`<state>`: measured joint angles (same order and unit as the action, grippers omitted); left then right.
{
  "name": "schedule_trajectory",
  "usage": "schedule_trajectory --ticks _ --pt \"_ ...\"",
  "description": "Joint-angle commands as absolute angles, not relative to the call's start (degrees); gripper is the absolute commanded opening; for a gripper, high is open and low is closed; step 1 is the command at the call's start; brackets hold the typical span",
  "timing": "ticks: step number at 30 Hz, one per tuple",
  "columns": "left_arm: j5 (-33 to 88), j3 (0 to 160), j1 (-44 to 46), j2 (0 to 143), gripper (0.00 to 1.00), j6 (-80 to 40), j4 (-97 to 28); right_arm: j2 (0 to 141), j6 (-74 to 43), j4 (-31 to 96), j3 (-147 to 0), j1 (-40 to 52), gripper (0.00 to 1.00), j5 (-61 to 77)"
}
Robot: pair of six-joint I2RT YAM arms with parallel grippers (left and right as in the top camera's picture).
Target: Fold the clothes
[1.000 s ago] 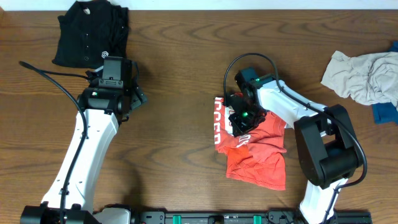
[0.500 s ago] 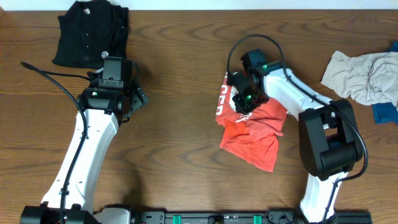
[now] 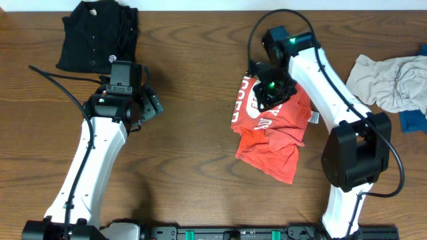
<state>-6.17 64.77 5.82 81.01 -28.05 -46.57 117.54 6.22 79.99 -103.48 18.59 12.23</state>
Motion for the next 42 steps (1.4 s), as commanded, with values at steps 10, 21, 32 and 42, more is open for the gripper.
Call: schedule_trajectory --ticks 10,21,32,42 --pt "-3.8 64.0 5.7 81.4 0.98 -25.1 -45.3 102.3 -21.3 91.9 -102.3 12.7 0.50 -0.8" --pt "-3.4 64.0 5.7 81.4 0.98 -25.1 -44.6 89.0 -25.1 70.7 -70.0 13.3 0.88 14.5" --pt "-3.4 64.0 5.7 81.4 0.98 -25.1 -44.8 89.0 -29.0 57.8 -55.4 11.8 0.89 16.7" --pt "-3.4 64.0 5.7 81.4 0.98 -25.1 -44.9 89.0 -28.2 46.1 -51.8 11.5 0.96 13.4"
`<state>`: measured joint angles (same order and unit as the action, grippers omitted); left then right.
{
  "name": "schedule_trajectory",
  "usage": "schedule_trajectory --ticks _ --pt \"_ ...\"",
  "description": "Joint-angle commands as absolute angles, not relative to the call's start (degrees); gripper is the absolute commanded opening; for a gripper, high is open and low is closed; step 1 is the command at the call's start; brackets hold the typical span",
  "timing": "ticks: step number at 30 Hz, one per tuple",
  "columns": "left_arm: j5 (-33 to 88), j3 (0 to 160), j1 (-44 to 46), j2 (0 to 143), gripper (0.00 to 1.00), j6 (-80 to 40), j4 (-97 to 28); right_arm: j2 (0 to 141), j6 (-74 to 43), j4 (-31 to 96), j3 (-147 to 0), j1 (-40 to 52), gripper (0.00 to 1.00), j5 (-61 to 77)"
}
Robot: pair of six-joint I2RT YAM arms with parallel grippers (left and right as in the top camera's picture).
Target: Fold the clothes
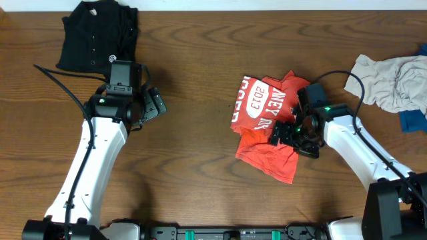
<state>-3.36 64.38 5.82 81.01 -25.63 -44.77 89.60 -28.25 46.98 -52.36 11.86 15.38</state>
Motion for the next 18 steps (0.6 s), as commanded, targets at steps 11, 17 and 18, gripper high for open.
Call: schedule_trajectory --ticks 11,17,18 --pt "-3.4 64.0 5.7 81.4 0.98 -25.1 -44.9 89.1 -27.2 39.3 -51.0 11.5 0.98 13.3" --pt "-3.4 64.0 5.7 81.4 0.98 -25.1 -44.9 89.2 -27.2 35.7 -49.1 11.5 0.99 13.3" --pt "-3.4 64.0 5.7 81.4 0.98 -25.1 -44.9 89.2 -27.2 35.3 -48.9 11.5 0.98 13.3"
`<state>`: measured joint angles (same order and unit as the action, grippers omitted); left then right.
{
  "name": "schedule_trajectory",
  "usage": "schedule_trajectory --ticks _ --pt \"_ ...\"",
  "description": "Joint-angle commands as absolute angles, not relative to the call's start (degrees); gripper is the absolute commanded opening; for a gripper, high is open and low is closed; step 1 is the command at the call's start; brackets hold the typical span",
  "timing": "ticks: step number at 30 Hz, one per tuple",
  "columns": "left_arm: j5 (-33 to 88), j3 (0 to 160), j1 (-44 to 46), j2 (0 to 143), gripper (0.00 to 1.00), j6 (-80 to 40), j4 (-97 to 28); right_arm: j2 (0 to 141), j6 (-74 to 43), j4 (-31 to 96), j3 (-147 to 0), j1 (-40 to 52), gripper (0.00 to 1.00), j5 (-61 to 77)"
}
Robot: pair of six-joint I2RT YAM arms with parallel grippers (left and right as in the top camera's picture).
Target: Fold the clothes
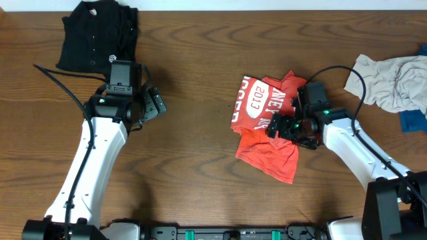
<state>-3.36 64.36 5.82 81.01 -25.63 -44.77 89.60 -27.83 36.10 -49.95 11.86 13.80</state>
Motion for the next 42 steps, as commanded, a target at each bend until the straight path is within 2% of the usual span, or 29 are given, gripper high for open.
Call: schedule_trajectory --ticks 1,5,7,11,13,14,15,19,30,42 --pt "-3.4 64.0 5.7 81.4 0.98 -25.1 -44.9 89.2 -27.2 34.8 -48.6 11.5 0.98 13.3" --pt "-3.4 64.0 5.7 81.4 0.98 -25.1 -44.9 89.2 -27.2 31.4 -46.8 11.5 0.96 13.3" --pt "-3.4 64.0 5.7 81.4 0.98 -25.1 -44.9 89.2 -27.2 30.0 -46.0 11.5 0.90 13.3" --pt "-3.4 64.0 5.7 81.4 0.98 -25.1 -44.9 89.2 -27.2 28.4 -45.7 11.5 0.69 13.3" --pt "-3.4 64.0 5.7 81.4 0.98 -25.1 -44.9 89.2 -27.2 27.3 -45.7 11.5 0.50 13.2" --pt "-3.4 64.0 5.7 81.4 0.98 -25.1 -45.0 89.2 -27.2 26.7 -45.7 11.5 0.38 13.2" --pt "-3.4 64.0 5.7 81.4 0.98 -25.1 -45.2 89.1 -27.2 26.3 -45.8 11.5 0.32 13.2" --pt "-2.9 64.0 5.7 81.4 0.98 -25.1 -46.0 89.1 -27.2 26.5 -47.0 11.5 0.21 13.6" --pt "16.8 64.0 6.2 81.4 0.98 -22.2 -46.0 88.0 -26.5 34.3 -57.1 11.7 0.09 17.1" --pt "25.7 64.0 13.3 81.4 0.98 -22.1 -46.2 88.0 -24.6 35.8 -63.1 13.6 0.09 18.1"
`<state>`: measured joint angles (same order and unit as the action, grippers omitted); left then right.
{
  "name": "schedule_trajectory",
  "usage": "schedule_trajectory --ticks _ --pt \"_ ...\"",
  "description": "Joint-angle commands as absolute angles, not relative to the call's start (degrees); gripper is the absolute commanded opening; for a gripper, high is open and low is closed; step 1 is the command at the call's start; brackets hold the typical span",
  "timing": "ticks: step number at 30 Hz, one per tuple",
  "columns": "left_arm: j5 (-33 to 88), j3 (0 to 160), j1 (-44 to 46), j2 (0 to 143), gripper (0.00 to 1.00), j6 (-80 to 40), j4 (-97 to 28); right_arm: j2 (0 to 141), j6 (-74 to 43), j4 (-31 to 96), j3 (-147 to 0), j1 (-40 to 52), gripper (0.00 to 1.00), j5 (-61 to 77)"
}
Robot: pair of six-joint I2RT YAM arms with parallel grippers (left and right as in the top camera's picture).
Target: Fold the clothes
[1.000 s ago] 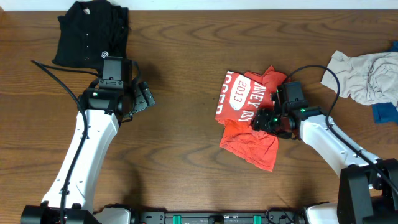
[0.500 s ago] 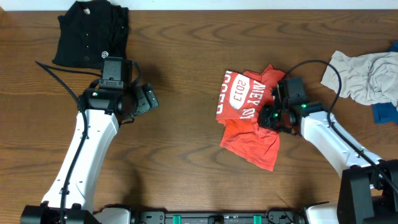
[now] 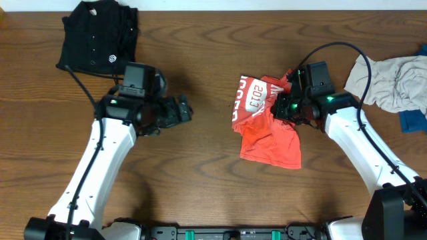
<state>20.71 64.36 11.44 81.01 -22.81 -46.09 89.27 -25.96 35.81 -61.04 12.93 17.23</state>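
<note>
A crumpled red T-shirt with a white "2013" print lies right of the table's middle. My right gripper sits on the shirt's upper right part and looks shut on a fold of the red fabric. The fingertips are partly buried in the cloth. My left gripper hovers over bare wood to the left of the shirt, apart from it. It points toward the shirt, and its fingers look open with nothing in them.
A folded black garment lies at the back left corner. A heap of beige cloth and a blue piece sit at the right edge. Bare wood table lies between the arms.
My right gripper has moved up and slightly left on the red shirt, and the shirt's lower part is now drawn up and spread wider. My left gripper has moved right, closer to the shirt.
First my right arm reached in from the back, its gripper on top of the red shirt. Then it came from the right with the gripper at the shirt's right edge, then further onto it. Now it holds the upper right fabric, and the left gripper has approached.
</note>
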Motion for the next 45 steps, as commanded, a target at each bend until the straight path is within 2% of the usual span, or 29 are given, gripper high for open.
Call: schedule_trajectory --ticks 1,6,11,24,32,38,40,41,42,43,45 --pt "26.7 64.0 14.1 81.4 0.98 -22.1 -46.2 88.0 -24.6 35.8 -63.3 13.6 0.09 18.1" --pt "31.6 64.0 18.5 81.4 0.98 -22.1 -46.2 88.0 -23.0 35.8 -65.3 13.6 0.09 18.1" --pt "31.5 64.0 21.5 81.4 0.98 -22.1 -45.8 88.0 -22.1 37.8 -69.6 13.6 0.09 18.3" --pt "32.0 64.0 22.0 81.4 0.98 -22.1 -45.6 88.0 -15.6 39.0 -74.5 15.1 0.08 21.6" --pt "46.6 64.0 23.6 81.4 0.98 -20.8 -45.5 88.0 -13.2 35.6 -74.5 17.0 0.08 20.8" --pt "47.7 64.0 31.6 81.6 0.99 -20.8 -42.9 88.0 -13.2 33.5 -74.5 17.0 0.09 20.8" --pt "45.9 64.0 33.8 81.7 0.89 -20.9 -41.2 88.0 -13.2 33.4 -74.5 17.0 0.08 20.8" --pt "44.0 64.0 34.5 81.7 0.75 -21.4 -40.5 88.0 -13.2 33.4 -74.5 17.0 0.08 20.8" --pt "41.3 64.0 35.2 81.9 0.50 -22.1 -39.9 88.0 -13.2 33.4 -74.6 16.9 0.08 20.8" --pt "38.2 64.0 35.7 82.1 0.31 -23.5 -39.5 88.0 -13.2 33.4 -74.7 16.9 0.08 20.9" --pt "34.6 64.0 36.5 83.0 0.06 -24.7 -38.3 88.0 -13.3 33.5 -75.1 16.9 0.08 21.3"
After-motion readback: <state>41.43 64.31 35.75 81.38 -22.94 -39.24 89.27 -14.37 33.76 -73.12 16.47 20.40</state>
